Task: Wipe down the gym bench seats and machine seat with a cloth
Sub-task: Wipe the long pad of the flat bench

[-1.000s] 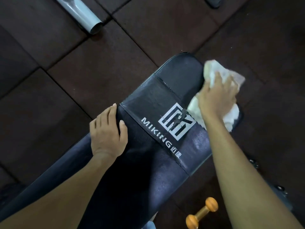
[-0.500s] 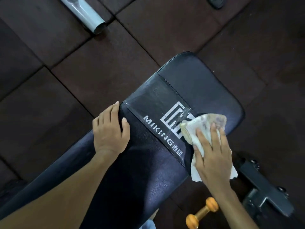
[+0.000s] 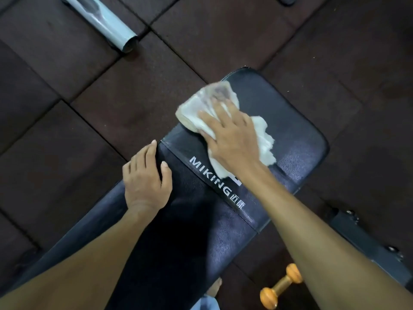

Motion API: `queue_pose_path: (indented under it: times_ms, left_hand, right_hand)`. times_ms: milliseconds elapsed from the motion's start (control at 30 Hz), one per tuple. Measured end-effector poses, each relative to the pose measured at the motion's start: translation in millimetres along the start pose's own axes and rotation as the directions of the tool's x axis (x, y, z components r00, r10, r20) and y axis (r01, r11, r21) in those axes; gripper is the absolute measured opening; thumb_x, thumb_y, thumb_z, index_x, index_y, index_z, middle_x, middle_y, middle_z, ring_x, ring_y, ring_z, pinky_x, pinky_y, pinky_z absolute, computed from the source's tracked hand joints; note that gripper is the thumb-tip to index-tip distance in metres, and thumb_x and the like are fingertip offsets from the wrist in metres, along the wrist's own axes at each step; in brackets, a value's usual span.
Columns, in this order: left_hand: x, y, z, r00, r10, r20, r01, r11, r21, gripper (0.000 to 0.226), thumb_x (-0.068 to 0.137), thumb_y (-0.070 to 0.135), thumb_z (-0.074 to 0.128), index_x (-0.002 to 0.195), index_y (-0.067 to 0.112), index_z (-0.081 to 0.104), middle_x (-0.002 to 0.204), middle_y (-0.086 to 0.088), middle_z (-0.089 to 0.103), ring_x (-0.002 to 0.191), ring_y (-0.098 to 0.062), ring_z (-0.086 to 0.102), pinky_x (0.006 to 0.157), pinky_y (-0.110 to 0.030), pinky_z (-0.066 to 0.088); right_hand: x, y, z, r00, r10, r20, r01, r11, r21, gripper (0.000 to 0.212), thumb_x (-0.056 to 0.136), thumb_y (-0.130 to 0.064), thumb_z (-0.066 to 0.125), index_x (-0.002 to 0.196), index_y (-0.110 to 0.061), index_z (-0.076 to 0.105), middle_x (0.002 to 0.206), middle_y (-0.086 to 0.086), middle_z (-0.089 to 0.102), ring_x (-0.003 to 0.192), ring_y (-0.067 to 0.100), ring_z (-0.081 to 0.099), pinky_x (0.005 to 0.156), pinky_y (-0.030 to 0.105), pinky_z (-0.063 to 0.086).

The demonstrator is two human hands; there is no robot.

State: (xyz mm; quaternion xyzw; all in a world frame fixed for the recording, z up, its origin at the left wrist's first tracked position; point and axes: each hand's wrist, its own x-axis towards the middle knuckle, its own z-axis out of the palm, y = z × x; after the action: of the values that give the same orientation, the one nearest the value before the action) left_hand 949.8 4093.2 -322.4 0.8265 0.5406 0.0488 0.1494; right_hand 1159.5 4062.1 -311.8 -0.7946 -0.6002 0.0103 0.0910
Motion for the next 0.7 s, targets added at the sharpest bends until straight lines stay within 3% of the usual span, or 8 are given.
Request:
queue_pose_path:
  times_ms: [267,533,700]
  left_hand:
    - [0.3,-0.5,-1.3,1.0,-0.002,0.013,0.002,1.0,-0.015,0.053,0.091,0.029,0.037,0.14,0.008,0.04,0.134,-0.01,0.052,0.121,-0.026,0.048,0.1,-0.042,0.034]
    - [-0.7,0.2,-2.4,1.0,0.008,0.013,-0.008,1.0,0.011,0.054,0.091,0.03,0.036,0.14,0.007,0.041,0.133,-0.011,0.052,0.118,-0.028,0.05,0.098,-0.043,0.036]
    - [-0.6,1.2,-2.3,1.0,0.013,0.01,-0.014,1.0,0.016,0.054,0.091,0.03,0.035,0.14,0.008,0.039,0.134,-0.011,0.051,0.12,-0.027,0.048,0.099,-0.043,0.035]
  right_hand:
    - [-115.9,59.9,-40.4,0.99,0.004,0.143,0.016,0.99,-0.138,0.039,0.096,-0.04,0.046,0.133,-0.031,0.055,0.141,0.001,0.052,0.132,0.025,0.044,0.089,0.037,0.036]
    - [-2.4,15.1,-7.0,0.996,0.028,0.085,-0.022,0.997,-0.071,0.036,0.099,-0.041,0.039,0.126,-0.029,0.06,0.141,0.0,0.052,0.133,0.028,0.044,0.084,0.04,0.038]
    - [56.3,-19.0,16.3,0.991,0.075,0.109,-0.068,0.995,-0.07,0.042,0.095,-0.045,0.038,0.128,-0.027,0.058,0.141,0.004,0.051,0.136,0.03,0.039,0.095,0.047,0.034]
